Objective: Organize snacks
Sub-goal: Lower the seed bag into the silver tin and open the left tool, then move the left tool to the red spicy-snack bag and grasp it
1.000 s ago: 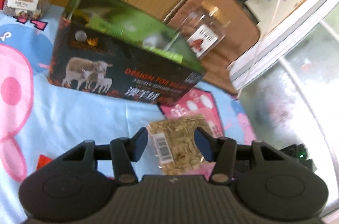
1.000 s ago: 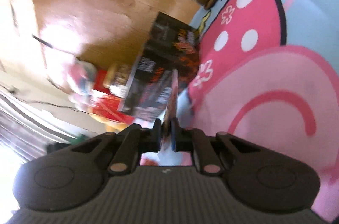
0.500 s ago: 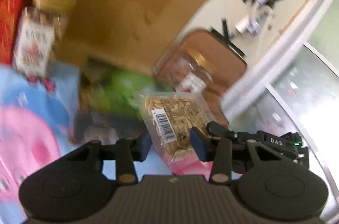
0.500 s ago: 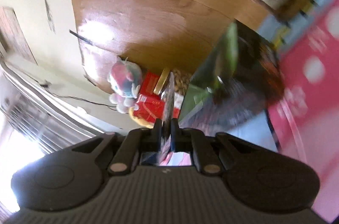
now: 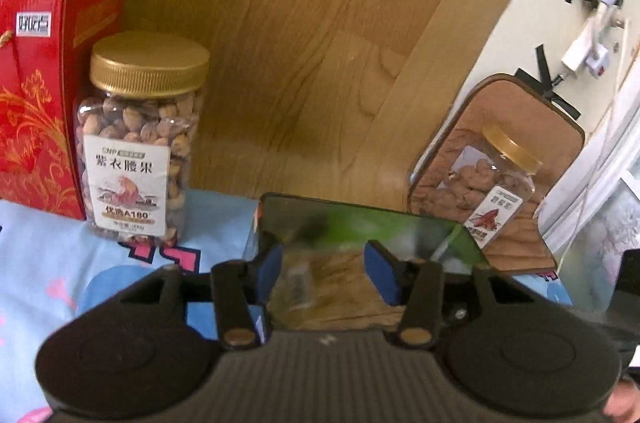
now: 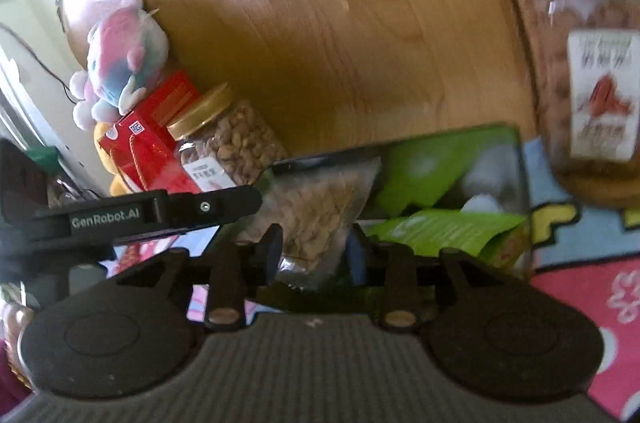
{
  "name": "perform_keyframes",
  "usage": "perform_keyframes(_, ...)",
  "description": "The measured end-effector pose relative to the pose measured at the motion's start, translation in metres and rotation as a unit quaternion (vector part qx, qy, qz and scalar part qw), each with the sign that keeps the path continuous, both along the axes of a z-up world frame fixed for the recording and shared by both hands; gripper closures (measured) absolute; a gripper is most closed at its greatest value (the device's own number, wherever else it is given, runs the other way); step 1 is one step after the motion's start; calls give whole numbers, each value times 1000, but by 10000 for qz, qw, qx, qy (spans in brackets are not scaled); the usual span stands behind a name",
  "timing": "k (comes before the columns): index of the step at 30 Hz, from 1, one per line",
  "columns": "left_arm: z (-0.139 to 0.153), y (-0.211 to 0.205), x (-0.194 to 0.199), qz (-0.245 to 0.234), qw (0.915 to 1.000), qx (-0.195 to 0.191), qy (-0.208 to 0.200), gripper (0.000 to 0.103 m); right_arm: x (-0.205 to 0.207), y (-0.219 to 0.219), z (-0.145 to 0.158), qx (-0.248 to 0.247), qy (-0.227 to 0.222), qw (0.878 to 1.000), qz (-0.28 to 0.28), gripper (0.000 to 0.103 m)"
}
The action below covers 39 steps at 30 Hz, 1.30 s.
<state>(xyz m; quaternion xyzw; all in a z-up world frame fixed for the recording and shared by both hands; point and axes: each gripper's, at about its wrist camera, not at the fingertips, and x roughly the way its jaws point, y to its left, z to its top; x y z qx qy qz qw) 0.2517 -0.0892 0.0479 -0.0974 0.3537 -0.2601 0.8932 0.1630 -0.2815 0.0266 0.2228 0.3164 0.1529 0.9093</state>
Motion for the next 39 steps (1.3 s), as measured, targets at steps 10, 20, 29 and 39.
perform_keyframes(10,19,37,-70,-314,9990,-256,-176,51,-66,-10,20,449,-351,9984,24,64)
perform_keyframes(20,-56,85,-127,-554,9922,-53,1116,49,-138,1,-42,1557,1204,9757,958,62)
perform_keyframes(29,-71,86,-130,-896,9781,-725,1733,49,-138,20,-36,971,1717,9749,1036,65)
perform_keyframes(39,-72,84,-129,-693,9690,-1353,1950,67,-136,29,-38,641,1612,9797,1006,65)
